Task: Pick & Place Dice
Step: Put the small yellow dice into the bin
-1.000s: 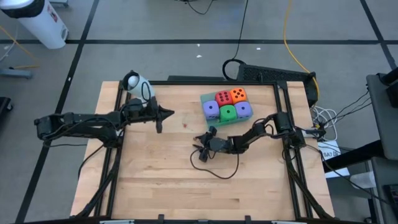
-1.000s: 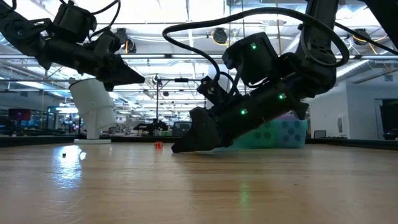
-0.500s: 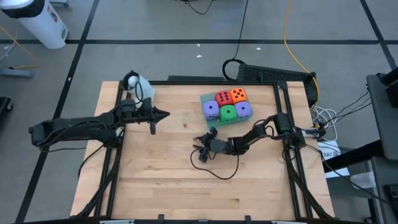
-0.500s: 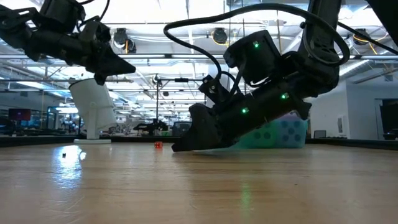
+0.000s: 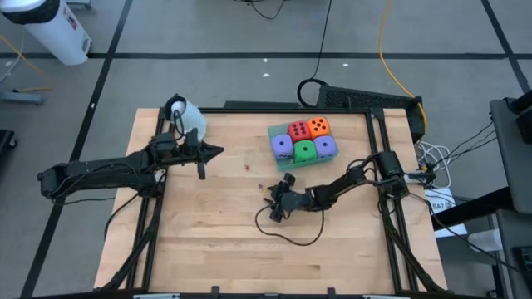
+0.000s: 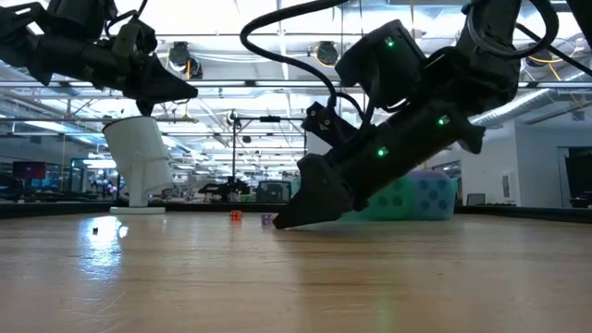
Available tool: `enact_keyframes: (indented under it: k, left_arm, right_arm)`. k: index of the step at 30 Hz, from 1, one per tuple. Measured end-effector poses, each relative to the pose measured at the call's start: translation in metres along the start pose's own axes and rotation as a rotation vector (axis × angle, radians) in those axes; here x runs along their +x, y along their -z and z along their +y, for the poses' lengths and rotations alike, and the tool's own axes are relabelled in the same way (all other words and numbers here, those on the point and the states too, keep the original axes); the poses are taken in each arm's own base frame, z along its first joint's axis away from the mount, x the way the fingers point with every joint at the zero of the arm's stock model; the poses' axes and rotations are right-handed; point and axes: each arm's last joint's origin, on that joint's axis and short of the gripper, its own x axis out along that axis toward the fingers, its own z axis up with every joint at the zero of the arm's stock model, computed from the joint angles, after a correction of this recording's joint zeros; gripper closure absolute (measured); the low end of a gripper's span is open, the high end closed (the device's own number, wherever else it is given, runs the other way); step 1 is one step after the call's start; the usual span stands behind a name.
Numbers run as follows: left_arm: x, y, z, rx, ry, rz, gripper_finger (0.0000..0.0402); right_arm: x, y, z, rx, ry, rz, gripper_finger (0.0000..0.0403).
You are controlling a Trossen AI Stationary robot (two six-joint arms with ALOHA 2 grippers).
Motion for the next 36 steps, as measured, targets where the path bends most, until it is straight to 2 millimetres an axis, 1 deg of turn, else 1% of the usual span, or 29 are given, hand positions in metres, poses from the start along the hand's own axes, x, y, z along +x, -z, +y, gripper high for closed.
enact_keyframes:
  k: [11,20,24,30,33,36]
  left_arm:
    - [0.000,0.000,0.000,-0.016,0.000,0.002,0.0382]
    - [0.000,-0.001,0.000,-0.017,0.001,-0.007,0.0382]
    - [0.000,0.001,0.000,-0.026,0.000,0.013,0.0382]
    - [0.000,0.001,0.000,-0.022,0.002,0.014,0.0382]
    - [0.000,0.001,0.000,-0.043,0.007,0.009,0.0382]
    - [0.000,0.002,-0.002,-0.050,0.039,0.027,0.0382]
  right_arm:
    - [0.005,-0.004,-0.010,0.108,0.025,-0.016,0.0211]
    - [0.009,-0.006,-0.018,0.059,-0.020,-0.002,0.0211]
    - [0.011,-0.007,-0.021,0.070,-0.030,0.004,0.0216]
    - [0.013,-0.008,-0.024,0.084,-0.025,0.001,0.0247]
    - [0.013,-0.008,-0.025,0.093,-0.026,-0.002,0.0273]
    - [0.013,-0.008,-0.024,0.086,0.001,-0.013,0.0310]
